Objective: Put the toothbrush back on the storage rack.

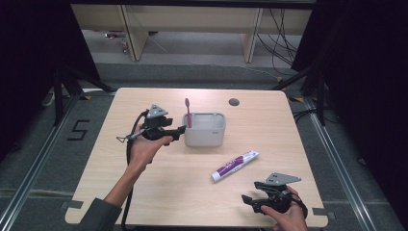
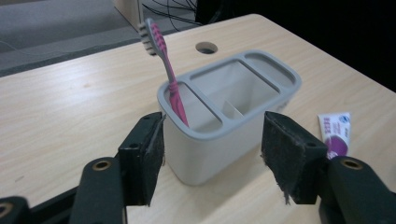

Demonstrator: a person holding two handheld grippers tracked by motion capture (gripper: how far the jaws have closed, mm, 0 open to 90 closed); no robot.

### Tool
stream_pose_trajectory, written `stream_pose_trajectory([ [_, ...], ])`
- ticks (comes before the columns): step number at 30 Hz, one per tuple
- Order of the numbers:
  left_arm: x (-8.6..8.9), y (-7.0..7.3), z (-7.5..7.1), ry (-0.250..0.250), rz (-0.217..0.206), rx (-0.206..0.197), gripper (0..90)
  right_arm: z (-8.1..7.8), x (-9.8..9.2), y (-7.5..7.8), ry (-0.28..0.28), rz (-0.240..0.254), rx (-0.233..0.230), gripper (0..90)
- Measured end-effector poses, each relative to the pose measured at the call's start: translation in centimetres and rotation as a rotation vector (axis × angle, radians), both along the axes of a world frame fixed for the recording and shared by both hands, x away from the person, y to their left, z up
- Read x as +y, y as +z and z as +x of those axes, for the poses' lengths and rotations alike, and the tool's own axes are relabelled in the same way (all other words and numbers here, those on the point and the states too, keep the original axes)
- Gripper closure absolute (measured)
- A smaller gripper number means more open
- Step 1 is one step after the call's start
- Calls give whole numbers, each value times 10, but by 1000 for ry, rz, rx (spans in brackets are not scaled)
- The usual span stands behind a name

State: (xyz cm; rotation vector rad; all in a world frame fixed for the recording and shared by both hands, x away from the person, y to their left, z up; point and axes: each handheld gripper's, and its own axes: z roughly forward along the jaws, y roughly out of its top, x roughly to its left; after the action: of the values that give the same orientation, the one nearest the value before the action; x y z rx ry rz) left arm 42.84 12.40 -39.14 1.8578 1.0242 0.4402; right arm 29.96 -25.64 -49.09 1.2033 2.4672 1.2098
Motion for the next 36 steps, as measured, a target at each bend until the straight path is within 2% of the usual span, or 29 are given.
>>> stream_pose_trajectory([
  [5,6,0,-17,-25,-8,1,363,0,0,0,-3,-6,-4,262],
  [9,13,-2,-27,-46,10,11,359,0,0,0,-3,-6,-6,262],
  [10,13,-3,-29,-39,-8,12,354,0,0,0,-4,-7,-8,262],
  [12,17,-6,-35,-53,6,15,349,0,1,1,-7,-3,-5,262],
  [13,18,-8,-38,-47,-7,14,348,0,1,1,-5,-5,-6,262],
  [17,24,-15,-48,-63,5,27,343,0,1,0,-6,-3,-4,262],
  [20,28,-21,-55,-57,-11,30,342,0,1,0,-7,-3,-5,267],
  [22,32,-23,-60,-59,-1,35,342,0,1,0,-8,-2,-4,267],
  [23,33,-25,-62,-63,-14,33,342,0,1,0,-8,-2,-4,267],
  [26,38,-30,-69,-63,-1,38,341,0,1,0,-7,0,-5,270],
  [31,47,-37,-82,-61,-7,41,342,0,2,0,-7,1,-4,277],
  [32,49,-39,-83,-66,-5,45,341,1,1,0,1,-12,-24,278],
  [35,52,-42,-89,-67,10,51,336,1,1,0,-3,-12,-24,281],
  [36,52,-45,-91,-68,-4,51,334,2,1,0,1,-10,-27,285],
])
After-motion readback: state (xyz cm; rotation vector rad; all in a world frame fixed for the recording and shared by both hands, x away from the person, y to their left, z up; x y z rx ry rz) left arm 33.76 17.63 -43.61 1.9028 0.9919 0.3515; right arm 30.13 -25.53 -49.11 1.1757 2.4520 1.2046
